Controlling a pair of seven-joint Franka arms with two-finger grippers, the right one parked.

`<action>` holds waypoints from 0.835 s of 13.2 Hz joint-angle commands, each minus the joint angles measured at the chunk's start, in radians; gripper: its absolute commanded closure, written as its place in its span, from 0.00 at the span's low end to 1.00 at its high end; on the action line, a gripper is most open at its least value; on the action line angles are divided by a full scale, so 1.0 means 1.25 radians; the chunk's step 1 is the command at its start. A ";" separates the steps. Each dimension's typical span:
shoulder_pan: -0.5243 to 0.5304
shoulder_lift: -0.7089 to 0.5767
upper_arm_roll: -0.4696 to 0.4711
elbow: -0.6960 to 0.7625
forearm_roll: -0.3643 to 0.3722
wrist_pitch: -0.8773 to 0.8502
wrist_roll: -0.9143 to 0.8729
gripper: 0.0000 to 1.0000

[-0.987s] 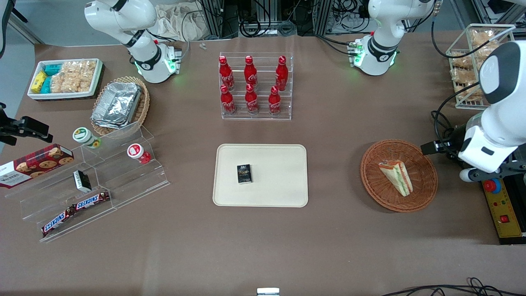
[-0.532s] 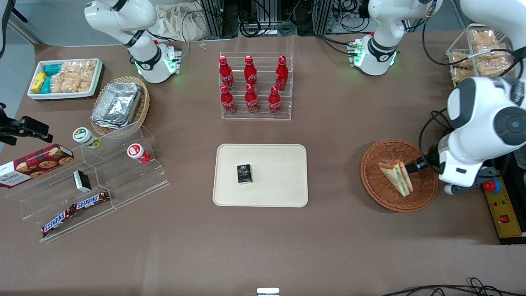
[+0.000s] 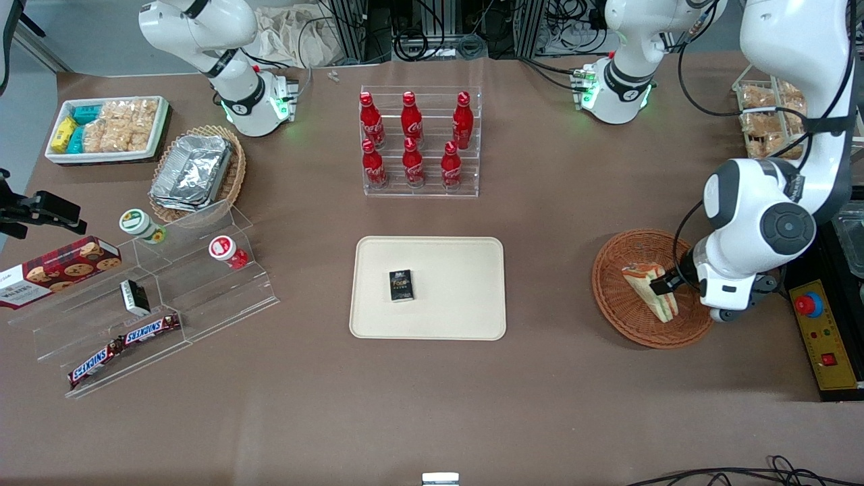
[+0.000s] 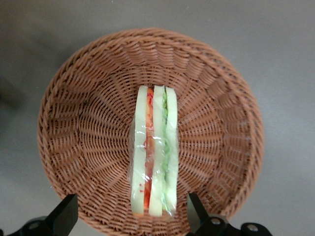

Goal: Place sandwich from basket to tray
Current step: 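Close the left gripper on the wrapped sandwich and lift it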

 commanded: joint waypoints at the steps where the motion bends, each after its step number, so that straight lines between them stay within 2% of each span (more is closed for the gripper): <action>1: 0.000 0.005 -0.001 -0.023 0.013 0.045 -0.030 0.00; 4: -0.002 0.022 -0.002 -0.043 0.015 0.080 -0.055 0.00; 8: 0.000 0.018 0.001 -0.134 0.017 0.188 -0.053 0.00; 10: 0.000 0.022 0.001 -0.140 0.018 0.192 -0.051 0.01; 11: 0.000 0.022 0.001 -0.139 0.018 0.192 -0.051 0.13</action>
